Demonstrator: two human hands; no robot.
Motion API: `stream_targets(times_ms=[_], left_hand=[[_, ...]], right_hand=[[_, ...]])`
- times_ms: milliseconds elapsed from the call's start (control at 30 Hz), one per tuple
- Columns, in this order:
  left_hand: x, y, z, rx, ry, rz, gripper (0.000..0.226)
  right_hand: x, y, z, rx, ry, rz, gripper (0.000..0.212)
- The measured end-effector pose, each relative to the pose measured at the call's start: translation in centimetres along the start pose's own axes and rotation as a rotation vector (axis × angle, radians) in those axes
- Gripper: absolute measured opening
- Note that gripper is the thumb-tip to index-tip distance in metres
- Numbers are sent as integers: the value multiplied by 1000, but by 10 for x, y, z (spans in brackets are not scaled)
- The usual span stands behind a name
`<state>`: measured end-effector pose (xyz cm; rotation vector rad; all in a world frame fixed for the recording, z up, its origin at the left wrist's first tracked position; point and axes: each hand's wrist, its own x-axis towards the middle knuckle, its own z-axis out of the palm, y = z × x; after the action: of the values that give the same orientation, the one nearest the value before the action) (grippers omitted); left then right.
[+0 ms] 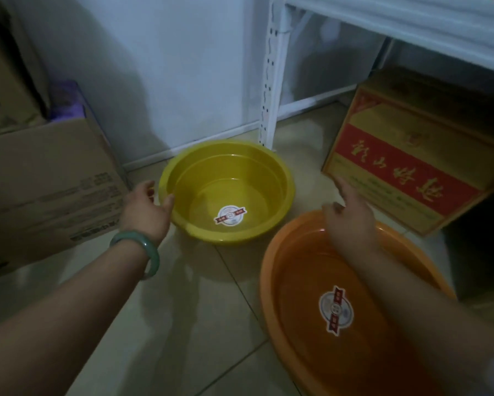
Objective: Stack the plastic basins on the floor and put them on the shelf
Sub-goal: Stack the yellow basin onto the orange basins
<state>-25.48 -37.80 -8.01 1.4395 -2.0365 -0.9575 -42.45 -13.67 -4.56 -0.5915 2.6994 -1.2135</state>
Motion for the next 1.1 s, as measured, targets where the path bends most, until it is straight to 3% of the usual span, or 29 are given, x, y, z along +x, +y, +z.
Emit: stream_targets(times_ms=[100,233,400,500,567,633,800,933,1100], left_hand=[[21,-12,7,-28,-33,-60,64],[30,-20,23,-88,-98,-109,68],[43,-18,35,-198,-126,-190,58],[44,-21,40,-161,-99,-207,42],[40,-22,39,-170,-73,-199,40],[38,-22,37,-204,-37,-188,38],[27,-6,18,-468,90,-84,19],[9,15,9,-618,148,1,20],[-14,51,2,-643,133,80,17]], right_hand=[[18,-15,31,120,-126,45,62],[34,-25,54,63,-231,110,62],[59,-30,65,-128,-326,286,67],[64,-30,68,-169,-333,314,48],[62,-28,69,-109,-327,305,30],[57,-26,68,13,-322,282,25],[35,-27,51,551,-205,289,63],[30,-33,22,639,-123,239,65],[25,-38,-19,676,-48,243,63]])
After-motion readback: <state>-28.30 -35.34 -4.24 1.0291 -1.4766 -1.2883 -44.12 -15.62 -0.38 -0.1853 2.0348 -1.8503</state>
